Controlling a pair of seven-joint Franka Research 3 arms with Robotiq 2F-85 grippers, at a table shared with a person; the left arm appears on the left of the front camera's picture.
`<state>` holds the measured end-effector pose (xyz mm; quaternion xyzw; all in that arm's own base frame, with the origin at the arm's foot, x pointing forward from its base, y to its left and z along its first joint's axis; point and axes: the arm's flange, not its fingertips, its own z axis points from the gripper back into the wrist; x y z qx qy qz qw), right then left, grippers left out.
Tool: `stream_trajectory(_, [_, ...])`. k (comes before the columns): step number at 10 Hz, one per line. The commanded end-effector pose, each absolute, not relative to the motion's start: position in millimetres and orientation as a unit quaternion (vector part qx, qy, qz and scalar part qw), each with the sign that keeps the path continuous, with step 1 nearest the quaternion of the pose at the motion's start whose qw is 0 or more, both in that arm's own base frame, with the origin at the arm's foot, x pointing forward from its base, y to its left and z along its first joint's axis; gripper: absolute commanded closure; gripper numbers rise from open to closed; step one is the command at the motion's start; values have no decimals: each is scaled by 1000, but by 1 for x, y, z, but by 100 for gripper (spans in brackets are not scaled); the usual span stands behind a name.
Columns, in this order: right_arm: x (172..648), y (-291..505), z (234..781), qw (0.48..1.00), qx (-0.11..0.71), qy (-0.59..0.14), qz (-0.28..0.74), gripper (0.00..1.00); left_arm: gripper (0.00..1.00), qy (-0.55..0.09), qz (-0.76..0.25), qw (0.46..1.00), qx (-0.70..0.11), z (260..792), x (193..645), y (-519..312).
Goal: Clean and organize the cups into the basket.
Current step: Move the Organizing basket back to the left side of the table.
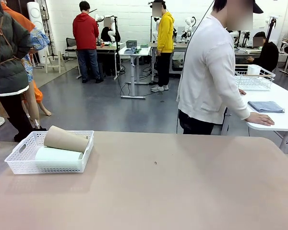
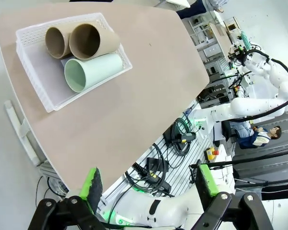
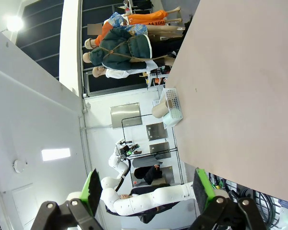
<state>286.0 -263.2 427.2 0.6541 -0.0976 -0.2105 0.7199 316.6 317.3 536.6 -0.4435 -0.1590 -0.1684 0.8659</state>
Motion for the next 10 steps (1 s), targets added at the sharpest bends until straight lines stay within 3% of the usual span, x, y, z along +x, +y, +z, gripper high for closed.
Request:
stream_trajectory(1, [286, -263, 429, 720, 653, -94, -216, 0, 0, -161, -163, 868, -440, 538, 316, 319])
stream_trajectory(10, [286, -263, 429, 720, 653, -94, -216, 0, 0, -161, -163, 868, -440, 538, 316, 319])
